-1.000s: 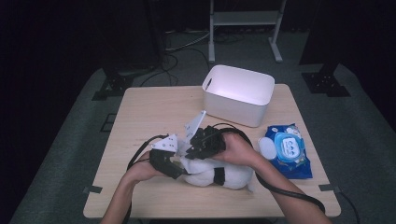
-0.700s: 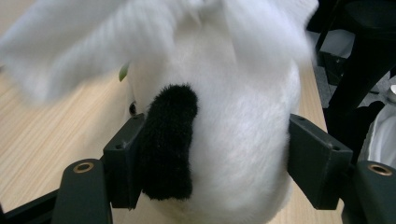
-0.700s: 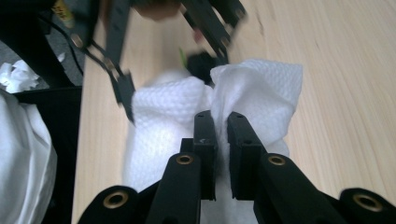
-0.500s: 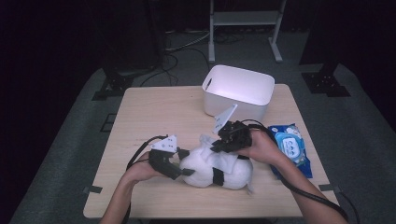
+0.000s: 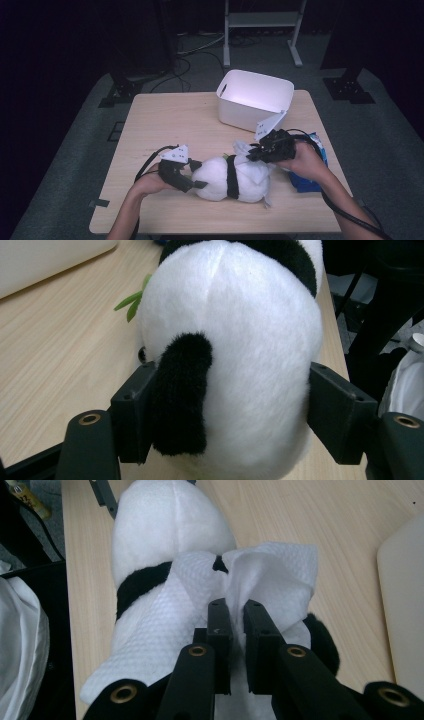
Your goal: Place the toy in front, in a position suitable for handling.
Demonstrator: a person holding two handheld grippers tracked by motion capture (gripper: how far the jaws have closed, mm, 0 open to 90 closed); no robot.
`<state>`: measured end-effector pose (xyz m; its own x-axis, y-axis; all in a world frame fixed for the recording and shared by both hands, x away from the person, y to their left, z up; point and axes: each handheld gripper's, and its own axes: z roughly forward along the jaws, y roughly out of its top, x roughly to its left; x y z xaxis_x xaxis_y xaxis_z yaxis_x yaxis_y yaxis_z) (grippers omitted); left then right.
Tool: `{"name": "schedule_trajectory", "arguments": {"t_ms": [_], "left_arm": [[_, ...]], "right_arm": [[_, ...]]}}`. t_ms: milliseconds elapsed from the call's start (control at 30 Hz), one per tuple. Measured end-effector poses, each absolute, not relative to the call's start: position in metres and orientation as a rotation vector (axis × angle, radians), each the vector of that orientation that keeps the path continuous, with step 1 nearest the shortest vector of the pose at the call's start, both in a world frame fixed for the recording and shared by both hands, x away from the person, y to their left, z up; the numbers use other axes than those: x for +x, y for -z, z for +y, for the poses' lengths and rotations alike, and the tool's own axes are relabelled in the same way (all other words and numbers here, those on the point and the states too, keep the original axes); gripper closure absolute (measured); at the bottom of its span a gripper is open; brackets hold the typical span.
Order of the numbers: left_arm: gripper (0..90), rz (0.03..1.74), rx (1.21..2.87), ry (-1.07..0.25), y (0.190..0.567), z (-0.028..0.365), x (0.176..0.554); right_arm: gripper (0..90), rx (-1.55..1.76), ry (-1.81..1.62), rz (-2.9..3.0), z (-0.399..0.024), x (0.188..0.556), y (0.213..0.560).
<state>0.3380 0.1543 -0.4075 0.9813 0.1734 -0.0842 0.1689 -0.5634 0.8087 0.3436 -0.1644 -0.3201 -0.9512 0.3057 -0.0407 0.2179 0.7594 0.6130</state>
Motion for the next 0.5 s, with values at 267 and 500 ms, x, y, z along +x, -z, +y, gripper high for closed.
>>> {"name": "schedule_trajectory", "arguments": {"t_ms": [267, 500], "left_arm": [[28.4, 0.246, 2.172, 0.002, 0.409, 0.156, 0.339], [28.4, 0.244, 2.169, 0.004, 0.410, 0.156, 0.340]], "right_arm": [[82.3, 0.462, -0.991, 2.786, -0.185, 0.335, 0.327], [82.3, 0.512, -1.028, 2.773, -0.201, 0.330, 0.337]]}}
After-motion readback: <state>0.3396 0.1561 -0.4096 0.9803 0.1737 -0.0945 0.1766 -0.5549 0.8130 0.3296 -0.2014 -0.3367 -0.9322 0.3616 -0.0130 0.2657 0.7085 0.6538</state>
